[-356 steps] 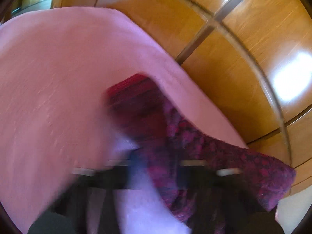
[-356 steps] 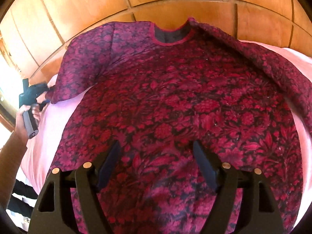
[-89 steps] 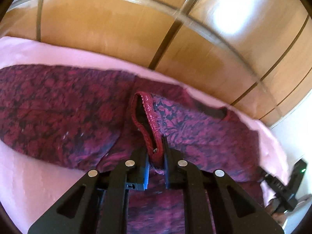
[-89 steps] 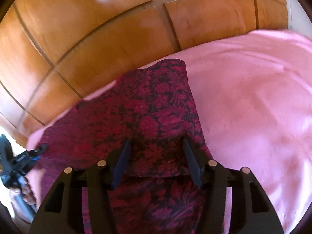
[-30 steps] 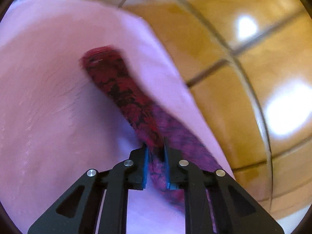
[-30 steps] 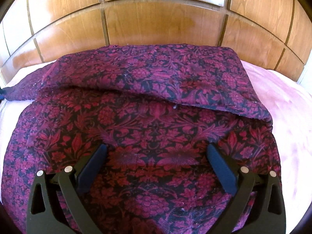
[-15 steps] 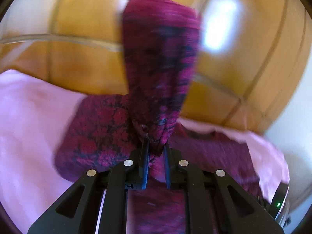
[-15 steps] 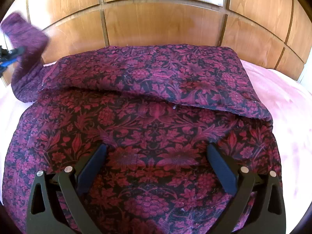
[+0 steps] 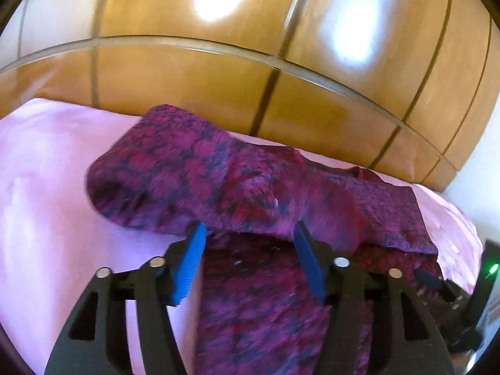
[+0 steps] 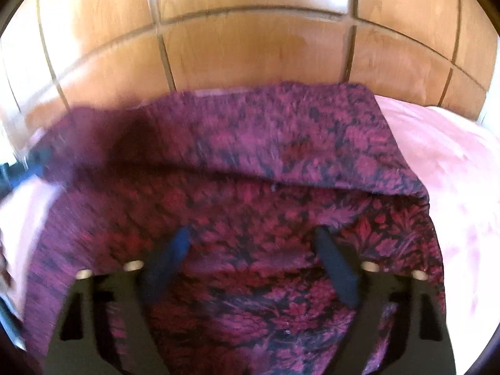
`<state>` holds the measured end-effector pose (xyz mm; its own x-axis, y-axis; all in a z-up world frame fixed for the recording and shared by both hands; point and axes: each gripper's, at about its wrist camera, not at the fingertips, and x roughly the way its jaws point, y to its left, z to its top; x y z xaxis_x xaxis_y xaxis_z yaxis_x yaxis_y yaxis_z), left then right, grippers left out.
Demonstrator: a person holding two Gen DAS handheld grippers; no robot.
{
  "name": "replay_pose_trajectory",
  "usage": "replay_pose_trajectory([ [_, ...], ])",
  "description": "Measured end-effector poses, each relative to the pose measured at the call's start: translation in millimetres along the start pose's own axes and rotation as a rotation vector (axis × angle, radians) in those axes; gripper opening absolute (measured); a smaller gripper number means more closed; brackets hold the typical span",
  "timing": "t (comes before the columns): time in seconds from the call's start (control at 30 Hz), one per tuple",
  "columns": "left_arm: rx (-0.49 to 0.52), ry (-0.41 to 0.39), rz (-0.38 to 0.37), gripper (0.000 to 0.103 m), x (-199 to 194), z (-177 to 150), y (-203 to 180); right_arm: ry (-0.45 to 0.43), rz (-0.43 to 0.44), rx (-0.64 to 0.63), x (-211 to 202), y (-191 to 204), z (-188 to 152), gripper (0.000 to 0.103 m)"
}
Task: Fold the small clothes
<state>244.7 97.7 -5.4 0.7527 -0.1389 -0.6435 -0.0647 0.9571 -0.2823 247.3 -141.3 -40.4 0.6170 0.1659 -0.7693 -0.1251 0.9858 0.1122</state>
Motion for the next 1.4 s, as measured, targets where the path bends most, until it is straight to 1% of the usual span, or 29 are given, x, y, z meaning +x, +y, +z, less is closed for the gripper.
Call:
replay_pose_trajectory([
  [0.07,0.02,0.017,-0.01,0.059,-2,-3,6,-0.024,0.085,0.069,-11,0,9,0.068],
  [0.1,0.031,0.02,-0.012,0.059,2,-1,1,-0.032,0.117,0.09,-14,3,13,0.066],
  [0.17,0.046,0.008,0.006,0.059,-1,0,2,-0.039,0.171,0.106,-16,15,23,0.061],
  [0.23,0.024,0.003,0.01,0.059,-4,0,10,-0.029,0.214,0.108,-14,28,31,0.059],
  [0.33,-0.038,0.014,0.044,0.059,-8,-4,33,-0.017,0.256,0.089,-3,54,43,0.059],
  [0.37,-0.049,0.015,0.066,0.059,-10,-5,39,-0.001,0.278,0.08,6,65,48,0.059],
  [0.4,-0.06,0.015,0.097,0.059,-10,-6,44,0.016,0.281,0.069,15,73,51,0.059],
  [0.43,-0.074,0.017,0.124,0.059,-12,-7,51,0.043,0.262,0.049,28,84,53,0.056],
  [0.47,-0.098,0.028,0.14,0.059,-12,-9,61,0.06,0.255,0.037,37,90,53,0.04],
  [0.5,-0.119,0.037,0.153,0.059,-12,-9,69,0.081,0.242,0.016,47,98,52,0.028],
  [0.53,-0.139,0.043,0.168,0.059,-13,-10,77,0.081,0.205,-0.014,50,104,52,0.025],
  [0.57,-0.157,0.047,0.18,0.059,-13,-11,86,0.061,0.191,-0.031,46,107,53,0.008],
  [0.6,-0.167,0.048,0.183,0.059,-13,-11,92,0.031,0.179,-0.052,38,109,55,0.005],
  [0.7,-0.184,0.06,0.18,0.059,-10,-10,97,-0.086,0.15,-0.075,4,105,68,0.005],
  [0.77,-0.186,0.064,0.166,0.06,-4,-8,89,-0.153,0.131,-0.074,-18,96,80,0.005],
  [0.8,-0.185,0.063,0.163,0.065,-2,-6,85,-0.172,0.123,-0.073,-24,91,84,0.005],
  [0.83,-0.188,0.06,0.161,0.067,1,-5,80,-0.2,0.109,-0.071,-33,84,90,0.005],
  [0.93,-0.192,0.071,0.151,0.067,13,1,67,-0.244,0.08,-0.073,-47,74,100,0.005],
  [0.97,-0.182,0.074,0.154,0.067,18,4,63,-0.261,0.063,-0.077,-53,68,103,0.005],
  [1.03,-0.137,0.1,0.194,0.067,31,9,54,-0.291,0.032,-0.08,-65,58,109,0.005],
  [1.07,-0.128,0.123,0.22,0.067,40,11,52,-0.311,0.007,-0.083,-70,49,112,0.005],
  [1.1,-0.128,0.135,0.229,0.067,45,13,51,-0.324,-0.015,-0.083,-75,41,113,0.005],
  [1.17,-0.116,0.171,0.272,0.067,58,17,50,-0.339,-0.062,-0.073,-80,24,113,0.004],
  [1.2,-0.113,0.176,0.284,0.067,62,19,49,-0.341,-0.086,-0.065,-81,15,112,0.004],
  [1.27,-0.119,0.18,0.288,0.067,64,21,49,-0.34,-0.135,-0.041,-78,-4,108,0.004],
  [1.3,-0.12,0.183,0.293,0.07,66,22,49,-0.33,-0.155,-0.026,-75,-14,106,0.004],
  [1.4,-0.103,0.182,0.309,0.071,69,20,46,-0.246,-0.201,0.033,-47,-44,93,0.004],
])
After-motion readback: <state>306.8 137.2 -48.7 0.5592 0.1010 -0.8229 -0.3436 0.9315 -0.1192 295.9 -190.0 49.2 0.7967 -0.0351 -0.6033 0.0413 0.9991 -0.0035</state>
